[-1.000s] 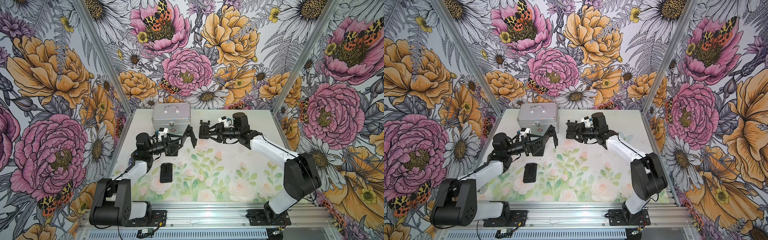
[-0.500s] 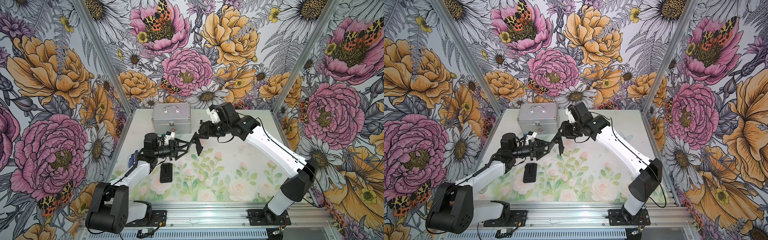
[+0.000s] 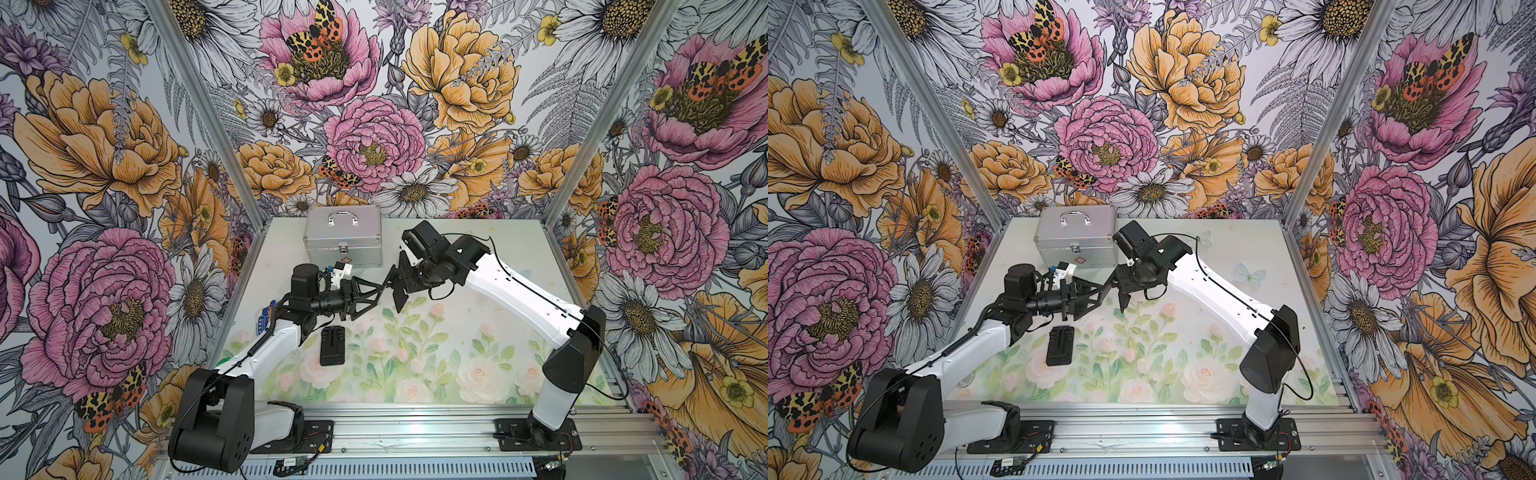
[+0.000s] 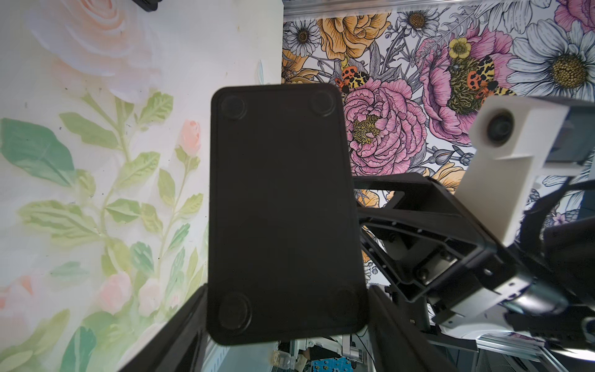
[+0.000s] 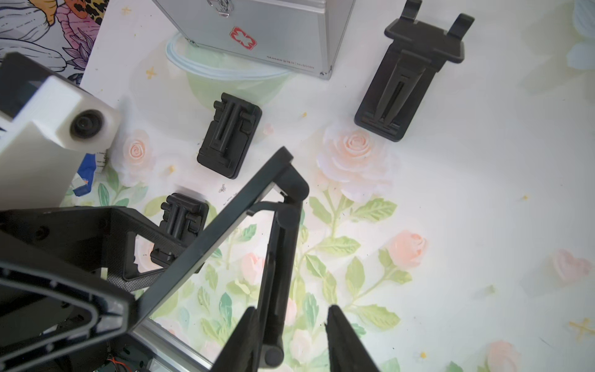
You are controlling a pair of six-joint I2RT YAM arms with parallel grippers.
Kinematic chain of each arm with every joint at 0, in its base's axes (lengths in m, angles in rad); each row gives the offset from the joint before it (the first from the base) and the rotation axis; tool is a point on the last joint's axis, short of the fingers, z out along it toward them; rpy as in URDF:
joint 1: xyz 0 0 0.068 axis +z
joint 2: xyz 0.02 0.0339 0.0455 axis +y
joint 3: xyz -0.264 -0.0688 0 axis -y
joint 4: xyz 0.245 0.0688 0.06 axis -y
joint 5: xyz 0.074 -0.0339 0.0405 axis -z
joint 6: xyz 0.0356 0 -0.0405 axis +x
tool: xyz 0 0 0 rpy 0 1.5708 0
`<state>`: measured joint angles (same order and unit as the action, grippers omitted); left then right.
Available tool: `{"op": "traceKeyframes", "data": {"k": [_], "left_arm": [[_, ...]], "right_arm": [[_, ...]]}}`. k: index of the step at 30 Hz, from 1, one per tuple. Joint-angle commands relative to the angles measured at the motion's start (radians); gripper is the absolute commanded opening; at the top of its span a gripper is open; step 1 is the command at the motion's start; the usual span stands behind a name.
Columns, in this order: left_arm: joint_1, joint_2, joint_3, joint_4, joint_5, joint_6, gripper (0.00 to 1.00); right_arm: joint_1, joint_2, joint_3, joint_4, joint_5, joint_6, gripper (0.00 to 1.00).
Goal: Open the phone stand
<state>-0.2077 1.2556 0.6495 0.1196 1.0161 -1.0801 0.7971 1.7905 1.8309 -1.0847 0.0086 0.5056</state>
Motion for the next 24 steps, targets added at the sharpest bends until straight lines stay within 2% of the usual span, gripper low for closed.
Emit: {"op": "traceKeyframes", "data": {"k": [1, 7, 12, 14, 17, 24], "left_arm": [[-0.006, -0.034, 0.025, 0.006, -0.006, 0.031, 0.46], [-0.013, -0.040, 0.025, 0.006, 0.000, 0.028, 0.46], [-0.016, -0.042, 0.025, 0.006, 0.003, 0.028, 0.46], [-0.016, -0.042, 0.025, 0.006, 0.005, 0.028, 0.46], [-0.018, -0.041, 0.027, 0.006, 0.007, 0.030, 0.46], [0.006, -0.041, 0.042, -0.014, 0.001, 0.050, 0.46]], "right_arm": [[0.024, 0.023, 0.038, -0.001, 0.024, -0.012, 0.38], [0.037, 0.054, 0.061, 0.005, 0.022, -0.012, 0.36], [0.042, 0.067, 0.068, 0.006, 0.040, -0.007, 0.25], [0.042, 0.074, 0.070, 0.006, 0.042, -0.010, 0.18], [0.042, 0.079, 0.071, 0.006, 0.044, -0.009, 0.00], [0.044, 0.050, 0.043, 0.006, 0.035, -0.018, 0.00]]}}
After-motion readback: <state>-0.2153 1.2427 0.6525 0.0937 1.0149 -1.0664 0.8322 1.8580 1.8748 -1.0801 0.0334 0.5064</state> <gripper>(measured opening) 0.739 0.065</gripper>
